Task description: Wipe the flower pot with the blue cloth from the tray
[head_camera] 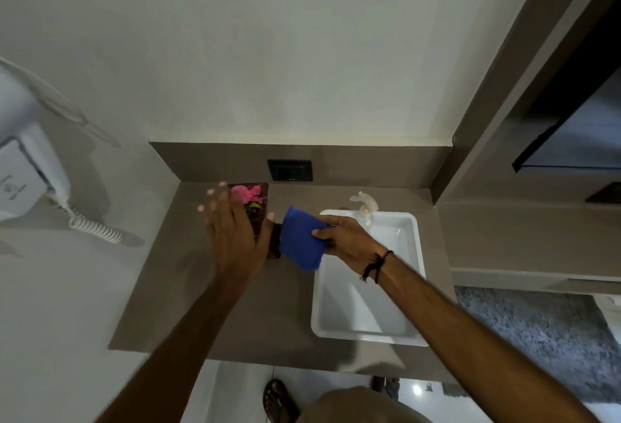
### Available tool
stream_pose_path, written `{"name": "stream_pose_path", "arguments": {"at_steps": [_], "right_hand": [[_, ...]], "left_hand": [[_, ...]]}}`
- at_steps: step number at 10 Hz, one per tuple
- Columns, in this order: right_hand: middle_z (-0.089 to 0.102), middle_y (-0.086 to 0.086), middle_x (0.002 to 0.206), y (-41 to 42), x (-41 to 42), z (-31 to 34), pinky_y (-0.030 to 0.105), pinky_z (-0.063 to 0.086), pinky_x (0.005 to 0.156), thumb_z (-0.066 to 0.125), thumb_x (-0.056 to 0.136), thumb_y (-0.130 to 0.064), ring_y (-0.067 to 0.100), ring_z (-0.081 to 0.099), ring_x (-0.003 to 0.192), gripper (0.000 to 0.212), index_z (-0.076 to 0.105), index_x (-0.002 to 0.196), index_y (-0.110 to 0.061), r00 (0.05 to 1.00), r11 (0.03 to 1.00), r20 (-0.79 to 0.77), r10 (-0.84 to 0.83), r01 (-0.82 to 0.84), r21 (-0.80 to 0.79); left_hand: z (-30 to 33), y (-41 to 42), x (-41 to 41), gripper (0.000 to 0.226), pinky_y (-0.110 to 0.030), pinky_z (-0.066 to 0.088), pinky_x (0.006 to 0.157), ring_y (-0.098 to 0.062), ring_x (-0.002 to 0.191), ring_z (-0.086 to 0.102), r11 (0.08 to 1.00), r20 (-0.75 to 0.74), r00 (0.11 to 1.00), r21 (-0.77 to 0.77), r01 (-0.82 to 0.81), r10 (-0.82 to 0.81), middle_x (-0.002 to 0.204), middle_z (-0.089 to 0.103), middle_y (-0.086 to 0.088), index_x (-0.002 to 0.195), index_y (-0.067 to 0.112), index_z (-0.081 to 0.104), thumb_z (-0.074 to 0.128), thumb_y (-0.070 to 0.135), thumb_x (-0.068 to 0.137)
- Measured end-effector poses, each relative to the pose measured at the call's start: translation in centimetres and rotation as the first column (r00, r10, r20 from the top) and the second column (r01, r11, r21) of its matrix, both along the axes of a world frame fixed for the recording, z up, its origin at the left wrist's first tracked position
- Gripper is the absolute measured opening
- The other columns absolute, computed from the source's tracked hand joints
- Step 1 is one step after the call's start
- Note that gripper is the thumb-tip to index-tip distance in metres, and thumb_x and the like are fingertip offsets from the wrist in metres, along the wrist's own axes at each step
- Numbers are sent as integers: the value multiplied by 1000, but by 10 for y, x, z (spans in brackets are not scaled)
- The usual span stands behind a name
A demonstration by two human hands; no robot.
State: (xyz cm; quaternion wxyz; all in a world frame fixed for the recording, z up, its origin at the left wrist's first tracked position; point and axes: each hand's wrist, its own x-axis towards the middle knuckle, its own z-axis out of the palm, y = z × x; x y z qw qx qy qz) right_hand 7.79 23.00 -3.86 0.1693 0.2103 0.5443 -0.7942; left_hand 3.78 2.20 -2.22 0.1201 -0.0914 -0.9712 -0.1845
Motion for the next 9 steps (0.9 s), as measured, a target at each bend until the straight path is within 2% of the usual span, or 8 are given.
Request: {"name": "stream_pose_path", "arguments": {"at_steps": [1,2,3,4,5,7,8,9], "right_hand": [[69,16,118,32,22,-8,42,60,87,59,90,7,31,67,105,35,63,124,-2,999,994,19,27,-25,-103],[71,16,119,60,46,-20,44,59,92,61,89,7,32,68,109,38,63,126,0,998,983,55,31,-20,-180],[70,22,121,79,66,-41,42,60,90,70,86,0,35,69,109,38,64,122,5,987,994,138,-78,88,-66],[73,22,111,91,79,-63,46,59,91,84,74,-7,36,70,104,36,71,106,3,959,915,177,-221,141,378],[74,12,99,90,87,-80,38,60,85,85,67,-13,29,70,94,29,74,93,-8,959,700,189,-213,14,714],[72,12,97,85,92,-92,43,61,83,78,72,-11,31,68,91,23,70,94,-11,981,538,167,-95,-91,838],[70,8,102,94,85,-77,39,60,87,82,73,-18,25,67,92,36,68,105,-14,989,460,142,-32,-112,881],[74,5,101,114,64,-41,31,59,84,75,81,-26,20,70,89,31,69,109,-15,996,340,-53,-70,74,938]], "left_hand": [[-8,31,33,59,-45,47,103,-24,111,58,928,201,946,324,182,-256,126,58,-13,138,3,43,50,42,94],[-30,65,52,40,-24,50,89,-16,109,61,829,535,778,559,-34,-329,129,59,-8,128,7,48,57,29,96],[-58,90,60,25,-34,55,84,-28,103,65,743,739,567,597,-303,-364,126,62,-22,116,8,53,62,15,93],[-84,105,69,21,-34,54,77,-26,95,64,818,791,527,505,-275,-311,112,64,-17,103,15,51,67,14,89],[-100,121,78,27,-36,54,78,-30,96,65,917,787,555,385,-101,-269,107,65,-16,109,8,53,66,16,87],[-109,142,88,39,-37,52,89,-33,108,64,975,727,650,147,169,-223,120,63,-19,119,2,49,66,17,87],[-96,145,80,35,-35,52,87,-28,108,62,970,688,695,60,234,-210,122,59,-14,119,9,48,64,20,89],[-77,136,55,32,-35,52,90,-23,108,61,961,525,809,74,265,-263,125,59,-10,122,14,51,58,18,92]]}}
